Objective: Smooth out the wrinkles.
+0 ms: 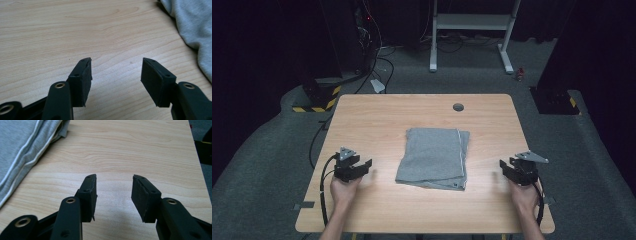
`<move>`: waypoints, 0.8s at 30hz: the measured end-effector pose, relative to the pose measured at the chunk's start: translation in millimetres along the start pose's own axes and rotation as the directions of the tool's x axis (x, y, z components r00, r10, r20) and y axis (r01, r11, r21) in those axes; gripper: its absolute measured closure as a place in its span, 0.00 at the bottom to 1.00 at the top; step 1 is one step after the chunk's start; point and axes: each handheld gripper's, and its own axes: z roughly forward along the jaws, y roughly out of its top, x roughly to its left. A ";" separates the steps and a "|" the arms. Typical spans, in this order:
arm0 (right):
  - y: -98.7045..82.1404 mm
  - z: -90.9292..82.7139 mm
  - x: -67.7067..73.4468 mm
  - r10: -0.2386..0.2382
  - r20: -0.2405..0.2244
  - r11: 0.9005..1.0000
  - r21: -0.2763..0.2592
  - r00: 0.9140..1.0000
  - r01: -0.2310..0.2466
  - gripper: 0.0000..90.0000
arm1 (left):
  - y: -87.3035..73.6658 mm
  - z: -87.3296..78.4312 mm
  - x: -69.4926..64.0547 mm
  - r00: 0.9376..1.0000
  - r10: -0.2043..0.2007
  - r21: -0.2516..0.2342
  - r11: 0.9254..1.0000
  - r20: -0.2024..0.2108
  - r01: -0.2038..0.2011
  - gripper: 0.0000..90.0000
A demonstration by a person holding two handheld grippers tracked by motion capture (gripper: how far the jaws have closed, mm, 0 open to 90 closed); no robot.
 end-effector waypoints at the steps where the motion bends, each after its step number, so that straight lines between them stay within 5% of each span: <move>1: -0.2 1.2 0.4 -0.006 0.006 1.000 0.000 1.000 0.006 0.61 | -0.2 1.1 -0.3 1.000 0.008 0.004 1.000 -0.006 -0.008 0.46; 14: -6.2 15.3 3.8 -0.026 0.029 0.999 0.043 0.999 0.025 0.58 | -4.9 14.2 -8.0 0.998 0.058 0.044 0.997 -0.036 -0.056 0.44; 24: -14.8 23.1 3.1 -0.021 0.026 0.999 0.047 0.999 0.020 0.49 | -9.4 15.2 -10.1 0.998 0.053 0.033 0.998 -0.036 -0.052 0.41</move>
